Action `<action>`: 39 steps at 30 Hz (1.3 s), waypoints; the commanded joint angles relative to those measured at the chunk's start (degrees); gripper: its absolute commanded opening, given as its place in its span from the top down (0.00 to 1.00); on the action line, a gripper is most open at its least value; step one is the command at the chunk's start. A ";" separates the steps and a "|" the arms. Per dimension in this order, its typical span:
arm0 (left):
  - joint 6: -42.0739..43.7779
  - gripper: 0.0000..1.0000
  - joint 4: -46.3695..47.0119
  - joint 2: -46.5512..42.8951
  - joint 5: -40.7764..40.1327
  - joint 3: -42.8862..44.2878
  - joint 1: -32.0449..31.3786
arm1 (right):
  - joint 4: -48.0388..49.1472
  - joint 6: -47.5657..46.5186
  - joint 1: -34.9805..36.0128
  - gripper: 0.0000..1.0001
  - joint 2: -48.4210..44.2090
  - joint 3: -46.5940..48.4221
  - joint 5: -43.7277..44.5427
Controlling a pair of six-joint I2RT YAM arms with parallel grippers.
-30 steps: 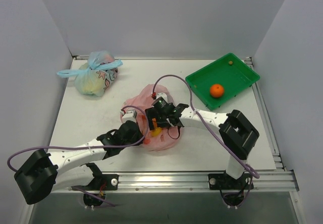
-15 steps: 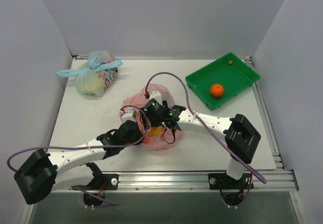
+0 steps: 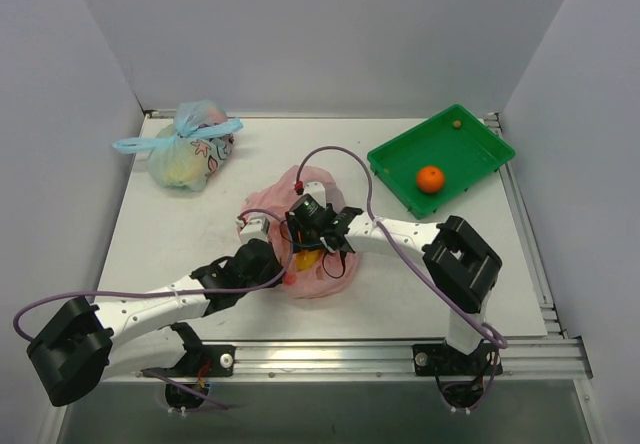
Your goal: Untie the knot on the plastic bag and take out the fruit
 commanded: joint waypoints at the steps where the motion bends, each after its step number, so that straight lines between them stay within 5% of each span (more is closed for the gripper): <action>1: -0.93 0.93 1.91 -0.50 -1.33 0.06 -0.38 | 2.71 -1.11 0.14 0.41 -0.40 -1.65 -2.94; 6: -1.28 0.93 3.05 0.64 -1.15 -0.03 -0.30 | 3.32 -1.91 0.14 0.24 0.22 -2.00 -6.46; 10: -1.63 0.93 3.14 1.26 -0.98 -0.03 -0.38 | 3.68 -2.43 0.32 0.21 0.48 -2.09 -7.17; 14: -1.81 0.93 2.88 0.65 -1.50 -0.30 -0.38 | 3.94 -2.87 0.32 0.38 -1.36 -2.87 -6.73; 18: -1.64 0.93 1.30 -0.31 -3.17 -0.12 -0.12 | 3.94 -4.01 0.23 0.68 -4.96 -4.45 -6.38; 21: -0.15 0.93 0.60 -0.93 -4.49 0.75 0.32 | 3.85 -5.33 0.14 0.77 -9.35 -6.30 -6.11; 30: 2.23 0.93 2.00 1.08 -2.65 2.17 4.19 | 6.73 -11.22 -5.21 0.79 -25.09 -11.57 -8.22; 39: 0.83 0.93 4.90 1.44 0.08 -1.17 4.10 | 7.63 -11.14 -30.77 0.76 -31.43 -11.41 -7.00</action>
